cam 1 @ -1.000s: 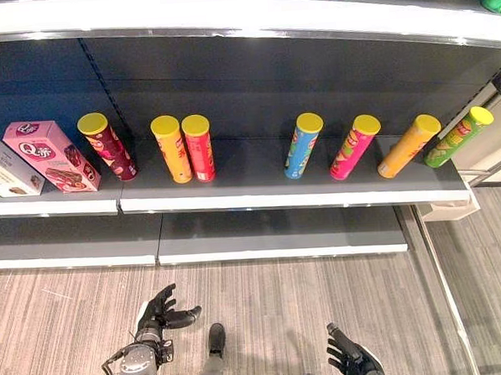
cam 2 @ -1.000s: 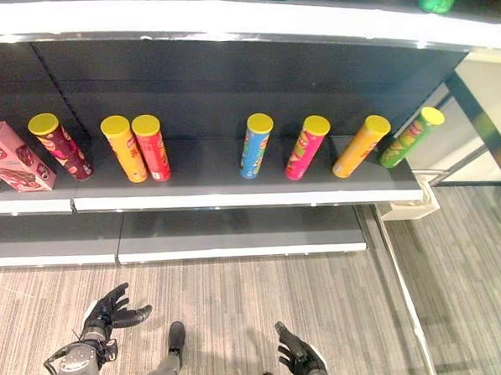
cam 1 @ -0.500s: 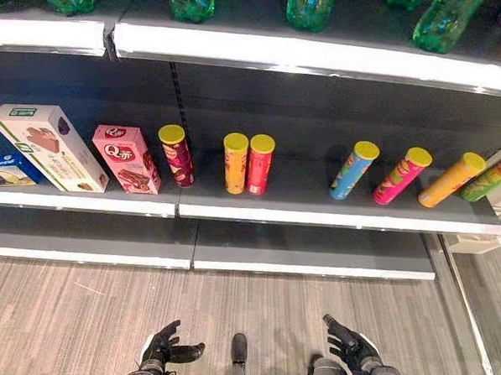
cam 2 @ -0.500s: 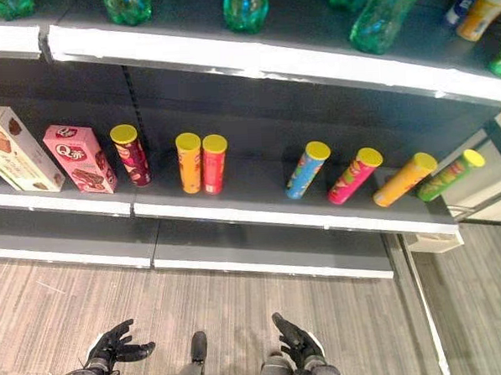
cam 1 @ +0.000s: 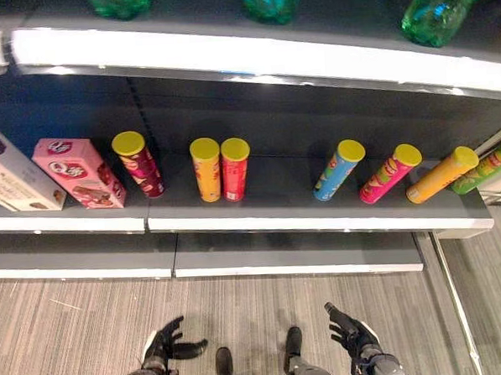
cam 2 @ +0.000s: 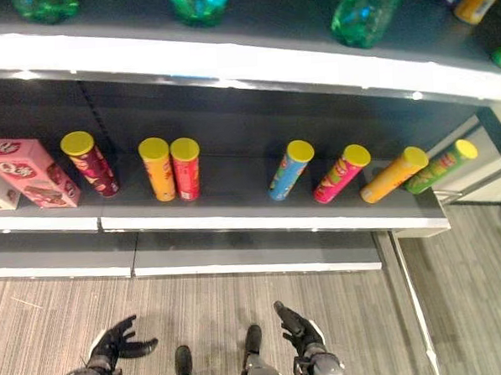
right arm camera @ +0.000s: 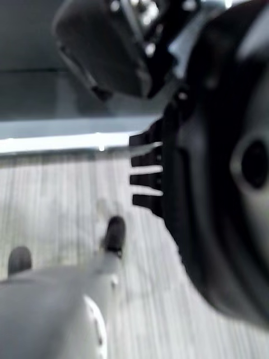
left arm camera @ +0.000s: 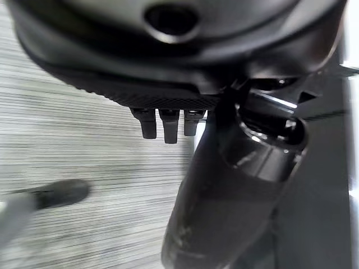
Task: Put the goods on the table back onto the shelves and tidy them up.
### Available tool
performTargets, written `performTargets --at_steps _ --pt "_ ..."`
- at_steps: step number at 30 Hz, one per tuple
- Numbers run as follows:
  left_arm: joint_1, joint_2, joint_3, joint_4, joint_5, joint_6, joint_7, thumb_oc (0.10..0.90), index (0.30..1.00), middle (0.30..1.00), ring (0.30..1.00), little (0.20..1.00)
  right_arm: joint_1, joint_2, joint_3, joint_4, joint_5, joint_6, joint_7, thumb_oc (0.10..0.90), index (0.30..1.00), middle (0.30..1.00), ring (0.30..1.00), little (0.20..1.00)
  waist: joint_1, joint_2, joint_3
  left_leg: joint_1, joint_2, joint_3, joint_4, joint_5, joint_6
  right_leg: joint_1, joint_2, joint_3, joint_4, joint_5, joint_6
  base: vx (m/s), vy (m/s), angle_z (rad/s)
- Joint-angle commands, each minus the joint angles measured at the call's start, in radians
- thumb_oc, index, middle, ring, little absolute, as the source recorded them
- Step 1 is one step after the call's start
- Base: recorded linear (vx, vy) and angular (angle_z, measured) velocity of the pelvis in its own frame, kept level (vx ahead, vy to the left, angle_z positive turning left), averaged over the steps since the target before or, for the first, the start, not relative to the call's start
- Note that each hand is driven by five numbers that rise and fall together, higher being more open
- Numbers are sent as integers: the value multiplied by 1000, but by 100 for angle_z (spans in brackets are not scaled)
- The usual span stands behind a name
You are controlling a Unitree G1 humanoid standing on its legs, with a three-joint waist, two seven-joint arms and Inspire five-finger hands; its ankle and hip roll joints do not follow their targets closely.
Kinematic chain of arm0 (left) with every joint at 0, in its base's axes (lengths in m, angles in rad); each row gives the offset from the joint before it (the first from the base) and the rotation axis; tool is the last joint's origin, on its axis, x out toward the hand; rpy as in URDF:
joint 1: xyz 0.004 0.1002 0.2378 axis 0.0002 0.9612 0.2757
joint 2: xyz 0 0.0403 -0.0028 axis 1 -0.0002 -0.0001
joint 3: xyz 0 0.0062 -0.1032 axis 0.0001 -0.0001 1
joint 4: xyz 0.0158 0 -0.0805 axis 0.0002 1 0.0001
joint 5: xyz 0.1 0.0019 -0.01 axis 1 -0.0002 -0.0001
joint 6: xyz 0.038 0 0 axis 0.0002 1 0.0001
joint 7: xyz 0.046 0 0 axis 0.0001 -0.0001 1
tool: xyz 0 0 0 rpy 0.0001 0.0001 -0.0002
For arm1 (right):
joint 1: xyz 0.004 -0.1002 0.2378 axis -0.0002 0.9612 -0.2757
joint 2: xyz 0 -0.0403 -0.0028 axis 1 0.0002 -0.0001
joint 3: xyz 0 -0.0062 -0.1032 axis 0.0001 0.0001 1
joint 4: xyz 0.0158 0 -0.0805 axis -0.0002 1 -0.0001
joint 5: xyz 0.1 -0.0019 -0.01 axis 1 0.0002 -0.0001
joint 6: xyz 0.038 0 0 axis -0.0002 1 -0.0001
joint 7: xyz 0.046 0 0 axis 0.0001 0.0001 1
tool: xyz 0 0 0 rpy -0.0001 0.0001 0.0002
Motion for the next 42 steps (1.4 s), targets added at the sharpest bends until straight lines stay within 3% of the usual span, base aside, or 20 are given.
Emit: performTargets --at_steps 1,13,14,26,34,42 --pt "-36 6 21 -23 1 -46 6 800 900 900 900 900 -2 -45 -30 -22 -27 -31 -31 800 900 900 900 900 -1 0 4 37 15 -97 2 -128 -60 27 1 2 19 -69 92 0 35 -36" --pt "-54 7 22 2 19 -49 11 800 900 900 900 900 -25 -47 -19 -16 -48 -30 -34 800 900 900 900 900 -13 19 8 48 6 -84 2 -135 -57 36 -14 3 25 -73 93 3 12 -4" --pt "-109 -31 -25 -105 -6 -47 65 800 900 900 900 900 39 -92 -135 -11 14 -33 -82 800 900 900 900 900 -12 20 48 -155 234 -75 187 -47 -216 81 -124 -17 99 -145 114 20 6 18" --pt "-91 -18 -27 -170 -12 -49 61 800 900 900 900 900 84 -65 -120 -37 -22 -23 -67 800 900 900 900 900 -7 16 18 -63 215 -44 66 -42 -207 106 -134 -23 28 -97 136 24 35 0" --pt "-74 15 13 -376 -29 -72 80 800 900 900 900 900 107 -54 -111 -32 -55 -19 -57 800 900 900 900 900 9 0 24 -55 219 -50 67 -46 -207 111 -132 -35 35 -99 138 3 -3 -2" --pt "-205 72 54 -583 -22 -129 142 800 900 900 900 900 119 -44 -67 -49 -76 -22 -40 800 900 900 900 900 8 -17 61 -79 237 -56 48 -27 -224 79 -115 -32 28 -99 137 -3 -11 -6"
